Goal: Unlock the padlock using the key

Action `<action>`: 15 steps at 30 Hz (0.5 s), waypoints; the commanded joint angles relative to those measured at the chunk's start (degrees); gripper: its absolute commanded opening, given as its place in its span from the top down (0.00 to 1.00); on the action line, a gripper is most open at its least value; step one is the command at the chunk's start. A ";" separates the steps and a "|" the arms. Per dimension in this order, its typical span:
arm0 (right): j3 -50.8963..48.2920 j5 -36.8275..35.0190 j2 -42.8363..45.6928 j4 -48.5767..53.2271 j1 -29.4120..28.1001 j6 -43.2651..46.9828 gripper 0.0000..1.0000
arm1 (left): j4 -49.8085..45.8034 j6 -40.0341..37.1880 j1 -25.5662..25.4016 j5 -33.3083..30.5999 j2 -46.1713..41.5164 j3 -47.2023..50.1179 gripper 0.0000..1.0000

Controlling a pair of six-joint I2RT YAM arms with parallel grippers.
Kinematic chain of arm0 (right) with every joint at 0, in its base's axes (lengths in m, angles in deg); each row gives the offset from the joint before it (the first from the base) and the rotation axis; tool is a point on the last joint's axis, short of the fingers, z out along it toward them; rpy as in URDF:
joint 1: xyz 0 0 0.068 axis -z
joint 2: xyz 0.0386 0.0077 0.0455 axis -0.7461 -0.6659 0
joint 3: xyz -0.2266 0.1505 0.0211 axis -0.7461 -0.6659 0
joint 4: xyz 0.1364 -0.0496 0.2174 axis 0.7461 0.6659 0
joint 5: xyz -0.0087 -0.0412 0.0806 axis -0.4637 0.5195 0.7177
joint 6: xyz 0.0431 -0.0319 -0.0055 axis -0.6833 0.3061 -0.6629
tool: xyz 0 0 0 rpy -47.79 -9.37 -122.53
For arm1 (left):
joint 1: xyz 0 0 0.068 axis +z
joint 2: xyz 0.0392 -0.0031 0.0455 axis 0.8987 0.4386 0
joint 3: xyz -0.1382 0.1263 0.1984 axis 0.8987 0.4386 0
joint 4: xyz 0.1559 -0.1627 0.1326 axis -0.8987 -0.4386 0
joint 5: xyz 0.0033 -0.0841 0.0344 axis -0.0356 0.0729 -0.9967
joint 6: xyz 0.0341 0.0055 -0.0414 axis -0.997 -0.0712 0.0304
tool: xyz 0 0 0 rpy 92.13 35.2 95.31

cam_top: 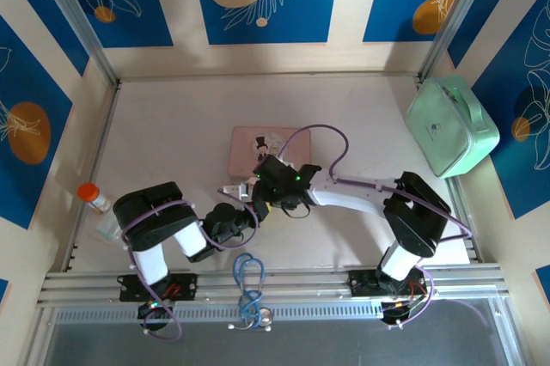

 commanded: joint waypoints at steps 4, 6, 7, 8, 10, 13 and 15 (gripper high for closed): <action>-4.18 -1.41 -0.85 -10.47 0.67 5.97 0.38 | 2.27 1.28 0.34 -2.66 -0.37 -0.40 1.00; -4.04 0.02 -1.57 -10.89 1.55 6.84 0.41 | 2.29 1.29 0.27 -2.66 -0.46 -0.24 1.00; -4.29 0.34 -1.47 -11.53 1.88 7.46 0.42 | 2.25 1.24 0.32 -2.73 -0.59 -0.15 1.00; -4.64 0.31 -1.28 -12.22 2.02 7.85 0.42 | 2.29 1.25 0.28 -2.75 -0.61 -0.10 1.00; -5.20 0.44 -0.81 -12.94 2.62 8.07 0.43 | 2.29 1.06 0.28 -2.86 -0.80 -0.02 1.00; -4.94 1.14 -1.47 -12.21 3.64 7.80 0.44 | 2.33 1.05 0.29 -2.75 -0.81 -0.02 1.00; -5.35 1.71 -1.86 -13.01 3.78 7.75 0.47 | 2.29 1.11 0.32 -2.73 -0.81 -0.06 1.00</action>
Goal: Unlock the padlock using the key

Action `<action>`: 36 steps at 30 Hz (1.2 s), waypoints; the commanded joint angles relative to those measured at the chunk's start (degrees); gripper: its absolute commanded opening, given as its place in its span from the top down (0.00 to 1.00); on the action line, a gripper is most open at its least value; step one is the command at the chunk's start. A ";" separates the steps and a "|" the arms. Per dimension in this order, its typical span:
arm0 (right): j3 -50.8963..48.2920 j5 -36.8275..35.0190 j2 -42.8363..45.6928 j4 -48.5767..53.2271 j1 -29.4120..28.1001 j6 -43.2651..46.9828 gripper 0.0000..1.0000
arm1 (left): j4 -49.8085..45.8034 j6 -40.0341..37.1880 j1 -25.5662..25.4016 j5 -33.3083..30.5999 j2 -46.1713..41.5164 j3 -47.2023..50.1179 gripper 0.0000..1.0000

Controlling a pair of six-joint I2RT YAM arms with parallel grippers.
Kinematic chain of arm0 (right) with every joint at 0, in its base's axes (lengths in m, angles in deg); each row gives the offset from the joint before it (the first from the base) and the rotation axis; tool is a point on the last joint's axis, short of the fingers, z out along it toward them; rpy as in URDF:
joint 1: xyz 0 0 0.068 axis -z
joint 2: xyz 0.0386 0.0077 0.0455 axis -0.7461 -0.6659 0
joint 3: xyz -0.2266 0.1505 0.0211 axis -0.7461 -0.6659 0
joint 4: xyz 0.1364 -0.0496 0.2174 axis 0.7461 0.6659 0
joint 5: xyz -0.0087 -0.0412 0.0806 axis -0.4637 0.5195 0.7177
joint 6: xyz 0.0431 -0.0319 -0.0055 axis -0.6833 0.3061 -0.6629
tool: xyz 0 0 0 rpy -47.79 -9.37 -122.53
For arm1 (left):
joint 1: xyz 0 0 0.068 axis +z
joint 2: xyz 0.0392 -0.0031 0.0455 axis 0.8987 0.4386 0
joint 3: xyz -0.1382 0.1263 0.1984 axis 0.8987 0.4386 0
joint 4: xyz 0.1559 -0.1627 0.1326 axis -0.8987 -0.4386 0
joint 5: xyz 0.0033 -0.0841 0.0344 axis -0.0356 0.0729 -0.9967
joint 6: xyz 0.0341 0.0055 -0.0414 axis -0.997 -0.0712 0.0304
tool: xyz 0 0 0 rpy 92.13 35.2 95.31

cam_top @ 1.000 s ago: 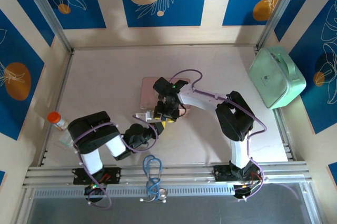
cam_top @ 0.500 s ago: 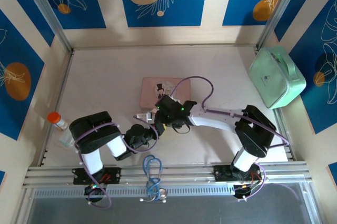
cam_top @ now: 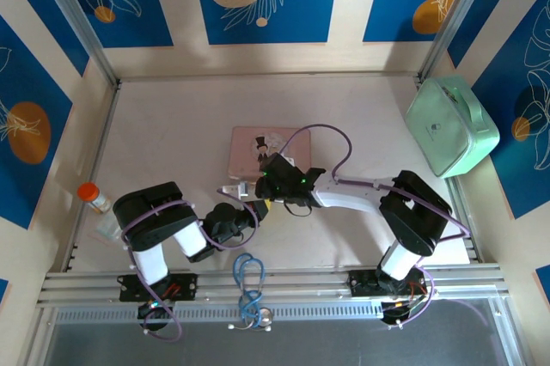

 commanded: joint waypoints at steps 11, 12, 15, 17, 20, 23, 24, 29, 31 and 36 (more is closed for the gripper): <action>0.19 0.61 -2.06 -0.02 -0.47 0.82 0.59 | 2.47 0.85 0.30 -1.75 -1.16 0.07 1.00; 0.26 0.27 -2.01 0.43 -0.64 0.69 0.61 | 2.47 0.90 0.27 -1.83 -1.25 0.03 1.00; 1.08 -0.21 -2.51 1.90 -0.92 0.53 0.66 | 2.47 0.86 0.26 -1.81 -1.25 0.02 1.00; 1.20 -0.28 -2.79 2.03 -1.09 0.45 0.71 | 2.46 0.90 0.26 -1.81 -1.25 0.08 1.00; 1.77 -0.73 -2.87 2.68 -1.28 0.51 0.78 | 2.47 0.90 0.25 -1.90 -1.38 0.23 1.00; 2.73 -1.41 -3.31 4.04 -1.57 0.57 0.80 | 2.47 0.71 0.27 -1.90 -1.44 0.30 1.00; 3.09 -1.59 -3.49 4.55 -1.59 0.51 0.78 | 2.47 0.64 0.27 -1.82 -1.51 0.28 1.00; 3.03 -2.47 -2.84 4.64 -1.46 0.75 0.64 | 2.47 0.63 0.31 -1.76 -1.42 0.33 1.00; 2.86 -2.21 -2.61 4.38 -1.19 0.90 0.63 | 2.47 0.59 0.26 -1.72 -1.42 0.33 1.00; 2.68 -2.04 -2.31 3.46 -0.96 1.28 0.58 | 2.52 0.63 0.25 -1.49 -1.08 0.10 1.00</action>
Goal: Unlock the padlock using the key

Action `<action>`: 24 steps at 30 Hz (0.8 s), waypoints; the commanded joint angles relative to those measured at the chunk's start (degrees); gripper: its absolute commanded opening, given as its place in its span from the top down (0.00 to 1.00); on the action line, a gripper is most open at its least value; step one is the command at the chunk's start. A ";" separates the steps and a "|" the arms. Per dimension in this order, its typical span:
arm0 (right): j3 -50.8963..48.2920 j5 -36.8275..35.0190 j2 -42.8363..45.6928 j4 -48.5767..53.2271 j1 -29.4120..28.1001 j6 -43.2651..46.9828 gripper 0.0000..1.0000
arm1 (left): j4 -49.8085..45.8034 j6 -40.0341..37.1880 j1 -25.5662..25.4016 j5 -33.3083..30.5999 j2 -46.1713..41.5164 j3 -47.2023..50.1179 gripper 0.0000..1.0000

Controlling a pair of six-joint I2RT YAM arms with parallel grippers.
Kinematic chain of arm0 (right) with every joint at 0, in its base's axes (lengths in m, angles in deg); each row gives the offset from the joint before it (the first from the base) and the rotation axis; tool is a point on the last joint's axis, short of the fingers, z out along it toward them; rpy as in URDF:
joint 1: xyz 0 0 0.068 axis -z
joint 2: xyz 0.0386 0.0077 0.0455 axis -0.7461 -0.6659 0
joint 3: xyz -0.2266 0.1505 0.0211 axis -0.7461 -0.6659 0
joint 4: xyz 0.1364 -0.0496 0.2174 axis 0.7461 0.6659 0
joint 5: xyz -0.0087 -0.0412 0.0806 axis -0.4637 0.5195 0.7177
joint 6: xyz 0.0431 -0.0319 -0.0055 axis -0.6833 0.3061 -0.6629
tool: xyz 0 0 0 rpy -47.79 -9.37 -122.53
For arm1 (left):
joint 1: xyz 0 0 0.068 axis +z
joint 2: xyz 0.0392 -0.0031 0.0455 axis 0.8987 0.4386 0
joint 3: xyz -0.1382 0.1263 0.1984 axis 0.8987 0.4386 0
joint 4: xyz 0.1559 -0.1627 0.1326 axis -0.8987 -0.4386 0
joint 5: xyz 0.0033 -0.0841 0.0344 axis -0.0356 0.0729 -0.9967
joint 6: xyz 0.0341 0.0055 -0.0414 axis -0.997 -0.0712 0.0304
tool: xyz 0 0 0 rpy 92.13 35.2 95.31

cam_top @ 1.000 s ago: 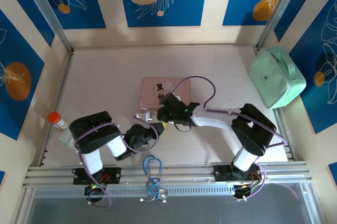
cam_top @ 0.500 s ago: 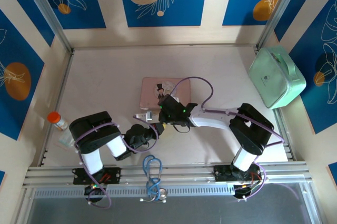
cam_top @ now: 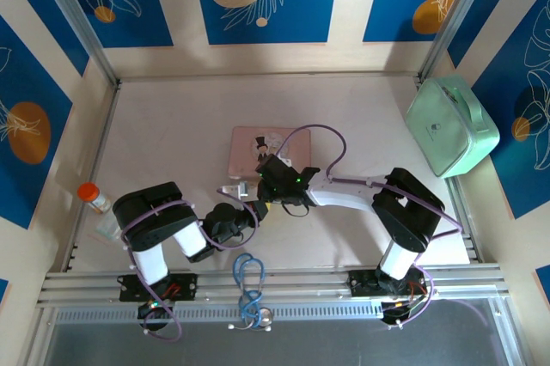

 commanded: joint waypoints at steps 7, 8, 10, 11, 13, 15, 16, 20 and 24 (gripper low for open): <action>1.15 -0.93 0.81 0.58 0.15 1.18 0.60 | 2.51 0.42 0.26 -1.26 -0.87 0.16 1.00; 1.28 -0.96 0.73 0.61 0.14 1.22 0.61 | 2.51 0.47 0.30 -1.27 -0.88 0.04 1.00; 1.67 -0.95 0.53 0.83 0.24 1.33 0.64 | 2.51 0.48 0.26 -1.26 -0.79 0.08 1.00; 1.76 -0.99 0.41 0.92 0.26 1.34 0.65 | 2.51 0.47 0.27 -1.20 -0.79 0.10 1.00; 1.80 -0.94 0.38 0.92 0.24 1.18 0.65 | 2.51 0.48 0.25 -1.26 -0.79 0.17 1.00; 1.55 -1.18 0.73 0.57 0.08 1.22 0.62 | 2.51 0.42 0.27 -1.26 -0.84 0.18 1.00; 1.38 -1.42 1.04 0.57 0.06 1.12 0.59 | 2.52 0.46 0.26 -1.26 -0.87 0.15 1.00; 1.32 -1.80 1.56 0.83 0.21 1.01 0.62 | 2.51 0.46 0.27 -1.26 -0.86 0.12 1.00; 1.58 -1.51 1.08 0.92 0.28 0.94 0.67 | 2.51 0.48 0.29 -1.15 -0.88 0.14 1.00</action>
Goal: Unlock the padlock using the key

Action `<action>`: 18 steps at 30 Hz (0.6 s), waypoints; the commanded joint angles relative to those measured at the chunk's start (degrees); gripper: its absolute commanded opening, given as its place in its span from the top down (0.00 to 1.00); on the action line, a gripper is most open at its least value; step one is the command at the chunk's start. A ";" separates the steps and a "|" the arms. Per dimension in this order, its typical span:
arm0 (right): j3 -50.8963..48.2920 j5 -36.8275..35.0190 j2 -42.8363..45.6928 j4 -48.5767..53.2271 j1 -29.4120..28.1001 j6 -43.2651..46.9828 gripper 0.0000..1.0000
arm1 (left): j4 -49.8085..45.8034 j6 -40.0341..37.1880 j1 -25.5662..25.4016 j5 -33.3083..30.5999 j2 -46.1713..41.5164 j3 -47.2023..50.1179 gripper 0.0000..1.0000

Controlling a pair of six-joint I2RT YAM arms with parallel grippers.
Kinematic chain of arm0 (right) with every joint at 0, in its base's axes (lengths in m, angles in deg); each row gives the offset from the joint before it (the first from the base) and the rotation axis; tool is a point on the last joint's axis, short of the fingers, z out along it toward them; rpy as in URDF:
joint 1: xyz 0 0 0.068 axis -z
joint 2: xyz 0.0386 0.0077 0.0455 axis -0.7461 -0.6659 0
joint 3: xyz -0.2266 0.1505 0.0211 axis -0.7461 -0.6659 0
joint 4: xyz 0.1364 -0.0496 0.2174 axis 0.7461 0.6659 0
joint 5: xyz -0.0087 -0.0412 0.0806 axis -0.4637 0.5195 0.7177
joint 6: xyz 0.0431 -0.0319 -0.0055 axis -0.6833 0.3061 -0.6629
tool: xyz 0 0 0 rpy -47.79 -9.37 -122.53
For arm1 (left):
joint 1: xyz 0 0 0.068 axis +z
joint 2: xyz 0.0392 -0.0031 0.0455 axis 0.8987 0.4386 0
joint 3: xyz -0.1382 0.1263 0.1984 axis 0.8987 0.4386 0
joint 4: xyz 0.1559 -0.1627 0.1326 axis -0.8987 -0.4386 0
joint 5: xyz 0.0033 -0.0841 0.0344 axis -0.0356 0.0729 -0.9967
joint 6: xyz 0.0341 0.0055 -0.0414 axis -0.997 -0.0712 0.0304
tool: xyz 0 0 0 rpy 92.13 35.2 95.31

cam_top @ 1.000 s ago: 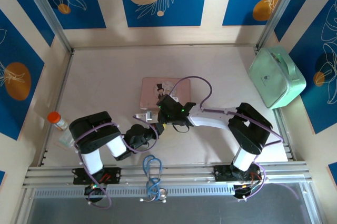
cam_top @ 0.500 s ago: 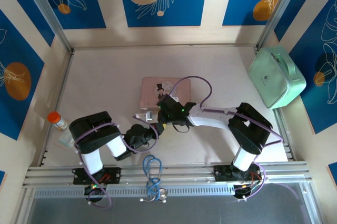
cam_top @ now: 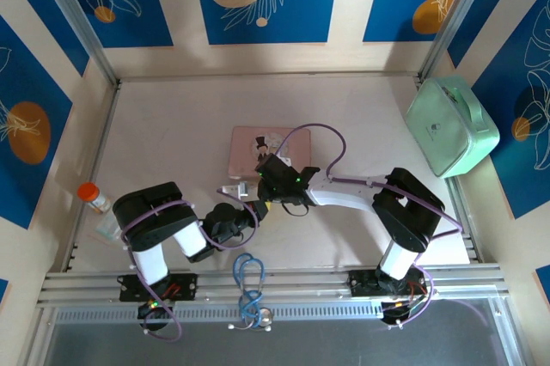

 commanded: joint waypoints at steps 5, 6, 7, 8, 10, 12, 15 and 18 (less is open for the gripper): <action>1.37 -1.04 1.02 0.87 0.31 0.16 0.73 | 2.46 0.38 0.21 -1.29 -0.96 0.39 1.00; 1.39 -1.15 1.07 0.88 0.34 0.15 0.76 | 2.47 0.42 0.26 -1.30 -0.96 0.44 1.00; 1.47 -1.20 1.08 1.01 0.31 0.23 0.79 | 2.47 0.42 0.25 -1.25 -0.96 0.41 1.00; 1.61 -1.05 0.99 1.13 0.34 0.22 0.82 | 2.47 0.39 0.25 -1.26 -0.88 0.43 1.00; 2.24 -1.06 0.72 2.15 0.30 0.04 0.91 | 2.47 0.39 0.22 -1.30 -0.87 0.36 1.00; 3.24 -0.93 0.07 3.95 0.31 -0.55 0.98 | 2.47 0.39 0.29 -1.46 -0.95 0.39 1.00; 4.83 -1.07 -0.91 7.60 0.04 -2.08 1.00 | 2.47 0.41 0.25 -2.33 -1.53 0.92 0.93; 6.31 -1.12 -1.94 11.21 -0.22 -4.24 1.00 | 2.47 -0.45 0.25 -2.36 -2.92 1.56 0.66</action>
